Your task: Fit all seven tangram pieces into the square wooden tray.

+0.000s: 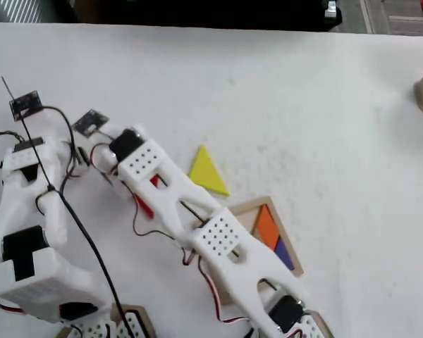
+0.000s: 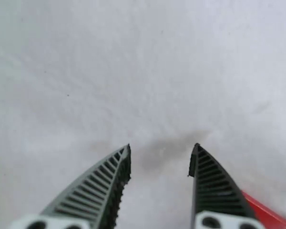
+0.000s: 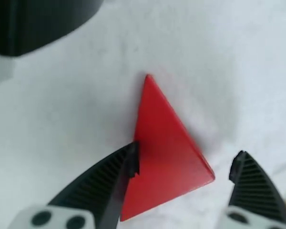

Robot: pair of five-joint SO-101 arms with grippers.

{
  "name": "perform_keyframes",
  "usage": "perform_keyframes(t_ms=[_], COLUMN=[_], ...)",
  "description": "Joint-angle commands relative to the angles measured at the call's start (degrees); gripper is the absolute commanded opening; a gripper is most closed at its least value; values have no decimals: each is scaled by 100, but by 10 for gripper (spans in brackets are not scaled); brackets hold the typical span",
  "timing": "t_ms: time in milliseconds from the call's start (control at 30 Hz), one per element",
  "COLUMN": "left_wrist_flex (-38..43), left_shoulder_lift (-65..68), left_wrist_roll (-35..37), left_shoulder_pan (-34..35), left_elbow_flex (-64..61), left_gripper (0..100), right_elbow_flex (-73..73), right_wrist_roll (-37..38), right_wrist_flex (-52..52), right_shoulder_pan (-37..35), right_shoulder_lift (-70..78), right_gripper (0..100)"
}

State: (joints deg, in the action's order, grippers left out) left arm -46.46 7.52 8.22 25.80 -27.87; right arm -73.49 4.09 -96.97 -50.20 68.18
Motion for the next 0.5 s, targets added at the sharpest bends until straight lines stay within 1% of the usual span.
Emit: perform_keyframes(t_ms=[0,133,267,467], left_wrist_flex=[88,88,79,70], left_shoulder_lift=[-338,-338,-338,-338], left_wrist_roll=[9,9,-255,-273], left_shoulder_pan=[-48,-48,-57,-57], left_elbow_flex=[18,18,18,18], left_gripper=[207,207,207,207], right_elbow_flex=[281,1169,1943,2004], right_wrist_roll=[-360,-404,-413,-387], right_wrist_flex=[-154,-171,-154,-154], right_shoulder_pan=[198,215,-4,66], right_shoulder_lift=[4,-426,-769,-796], right_gripper=[311,311,311,312])
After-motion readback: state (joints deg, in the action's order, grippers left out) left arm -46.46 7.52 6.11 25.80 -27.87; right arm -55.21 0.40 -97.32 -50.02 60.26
